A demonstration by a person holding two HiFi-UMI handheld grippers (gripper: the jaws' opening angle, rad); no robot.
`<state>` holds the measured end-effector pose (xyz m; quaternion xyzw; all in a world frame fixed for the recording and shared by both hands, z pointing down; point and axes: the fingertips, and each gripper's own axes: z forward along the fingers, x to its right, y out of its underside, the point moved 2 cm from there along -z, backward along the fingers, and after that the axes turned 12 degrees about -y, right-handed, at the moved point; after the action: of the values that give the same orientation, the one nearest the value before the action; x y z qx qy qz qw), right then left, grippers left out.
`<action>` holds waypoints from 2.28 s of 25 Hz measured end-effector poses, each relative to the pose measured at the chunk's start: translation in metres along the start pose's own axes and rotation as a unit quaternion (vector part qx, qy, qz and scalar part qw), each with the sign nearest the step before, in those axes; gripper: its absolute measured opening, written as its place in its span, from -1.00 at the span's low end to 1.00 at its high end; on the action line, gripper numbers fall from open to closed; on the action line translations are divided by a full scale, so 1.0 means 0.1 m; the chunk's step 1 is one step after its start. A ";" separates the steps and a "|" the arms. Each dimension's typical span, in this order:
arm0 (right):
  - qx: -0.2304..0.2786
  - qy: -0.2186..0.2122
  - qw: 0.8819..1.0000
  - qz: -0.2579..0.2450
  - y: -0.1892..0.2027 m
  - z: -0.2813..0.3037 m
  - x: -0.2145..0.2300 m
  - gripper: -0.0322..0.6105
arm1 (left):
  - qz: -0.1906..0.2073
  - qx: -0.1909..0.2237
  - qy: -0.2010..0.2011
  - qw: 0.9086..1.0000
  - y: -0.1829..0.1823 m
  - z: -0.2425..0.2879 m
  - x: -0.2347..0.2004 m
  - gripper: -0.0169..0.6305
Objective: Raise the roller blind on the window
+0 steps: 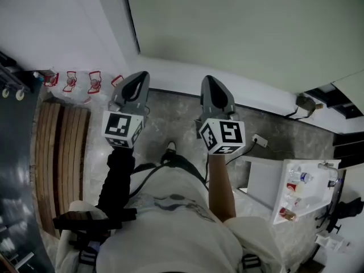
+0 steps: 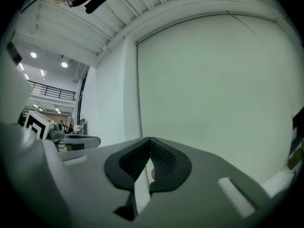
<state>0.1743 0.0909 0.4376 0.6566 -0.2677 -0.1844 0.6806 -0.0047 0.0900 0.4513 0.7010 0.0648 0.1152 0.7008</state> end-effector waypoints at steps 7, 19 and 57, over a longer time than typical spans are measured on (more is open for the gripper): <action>-0.017 -0.032 0.999 -0.006 0.02 0.41 0.13 -0.89 | -0.014 -0.041 -0.009 0.999 0.20 0.41 -0.07 -0.95; -0.035 -0.048 0.998 -0.020 0.07 1.55 0.28 -0.89 | -0.034 -0.049 -0.001 0.998 0.33 1.33 -0.81 -0.95; -0.042 -0.431 0.900 -0.046 -0.46 5.62 -0.32 -0.70 | -0.071 -0.078 -0.069 0.992 0.51 2.67 -2.43 -0.95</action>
<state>-0.1870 -0.3401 0.3854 0.4949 -0.4967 -0.4914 0.5166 -0.1753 -0.2304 0.4876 0.6437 0.0564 0.0216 0.7629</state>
